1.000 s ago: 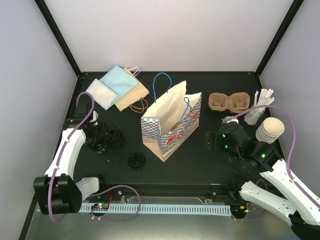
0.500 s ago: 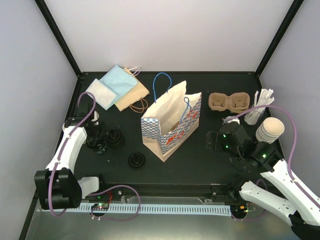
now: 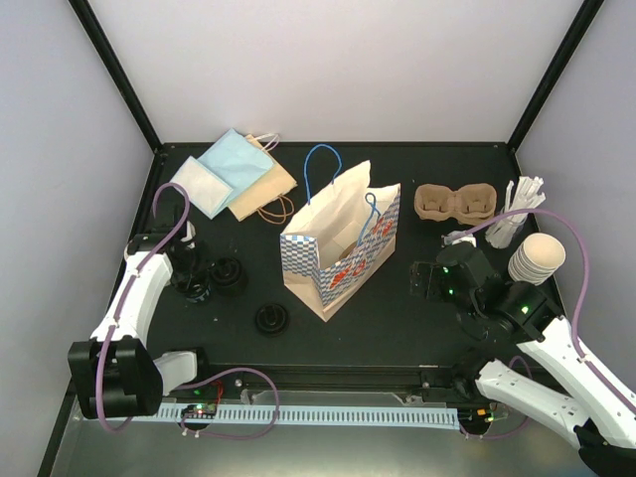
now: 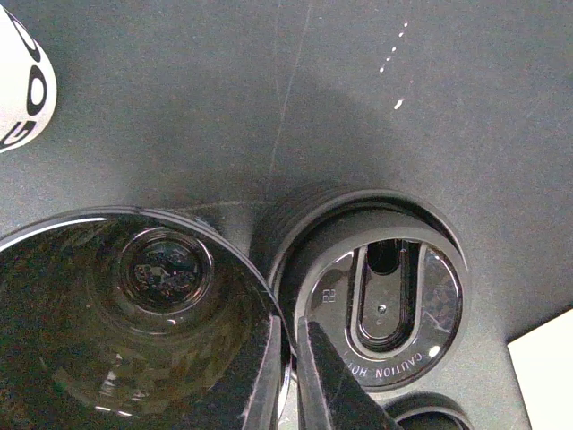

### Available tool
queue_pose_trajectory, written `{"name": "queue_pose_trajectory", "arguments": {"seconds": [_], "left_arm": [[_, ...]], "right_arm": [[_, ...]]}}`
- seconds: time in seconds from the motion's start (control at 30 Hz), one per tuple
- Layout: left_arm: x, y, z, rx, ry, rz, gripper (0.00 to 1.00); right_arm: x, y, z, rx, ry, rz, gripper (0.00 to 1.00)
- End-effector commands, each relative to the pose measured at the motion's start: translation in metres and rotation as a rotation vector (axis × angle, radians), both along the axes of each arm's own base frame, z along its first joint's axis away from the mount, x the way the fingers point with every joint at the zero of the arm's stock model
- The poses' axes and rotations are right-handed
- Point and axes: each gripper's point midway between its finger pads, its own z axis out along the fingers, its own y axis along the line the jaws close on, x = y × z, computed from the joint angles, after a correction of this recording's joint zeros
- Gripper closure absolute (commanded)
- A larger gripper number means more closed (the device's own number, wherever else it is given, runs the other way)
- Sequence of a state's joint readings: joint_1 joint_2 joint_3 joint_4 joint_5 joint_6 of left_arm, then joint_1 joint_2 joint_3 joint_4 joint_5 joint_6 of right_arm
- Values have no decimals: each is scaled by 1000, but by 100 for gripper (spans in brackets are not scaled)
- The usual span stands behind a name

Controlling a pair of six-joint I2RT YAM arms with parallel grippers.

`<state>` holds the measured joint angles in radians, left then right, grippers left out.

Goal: Pack the takeout coffee

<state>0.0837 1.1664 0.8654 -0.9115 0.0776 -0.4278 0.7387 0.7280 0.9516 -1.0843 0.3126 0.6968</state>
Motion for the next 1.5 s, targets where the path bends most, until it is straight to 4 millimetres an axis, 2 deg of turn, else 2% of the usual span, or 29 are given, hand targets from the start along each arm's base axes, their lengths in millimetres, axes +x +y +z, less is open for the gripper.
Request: {"name": "queue_pose_trajectory", "arguments": {"seconds": [0.0,0.3,0.63,0.67,0.73,0.87,1.13,1.23,1.47], "left_arm": [[-2,4,7,19,-20,22,91],[-7,8,13,44,-6,46,98],[-7,8,20,49,-24,49,99],[-6,7,21,47,-31,45,97],[-3,6,20,38,-35,34,84],[1,1,12,16,-22,17,75],[2,2,4,19,-10,16,75],[3,2,4,21,-11,16,80],[3,3,1,25,0,18,78]], "right_arm": [[3,-4,9,-4,-27,-15,0],[3,-3,8,-3,-29,-12,0],[3,-3,8,-3,-27,-8,0],[3,-3,8,-4,-26,-8,0],[3,-3,8,-3,-27,-8,0],[2,-2,9,-2,-26,-7,0],[3,-3,8,-2,-26,-8,0],[3,-2,8,-4,-25,-6,0],[3,-2,10,-4,-30,-5,0]]}}
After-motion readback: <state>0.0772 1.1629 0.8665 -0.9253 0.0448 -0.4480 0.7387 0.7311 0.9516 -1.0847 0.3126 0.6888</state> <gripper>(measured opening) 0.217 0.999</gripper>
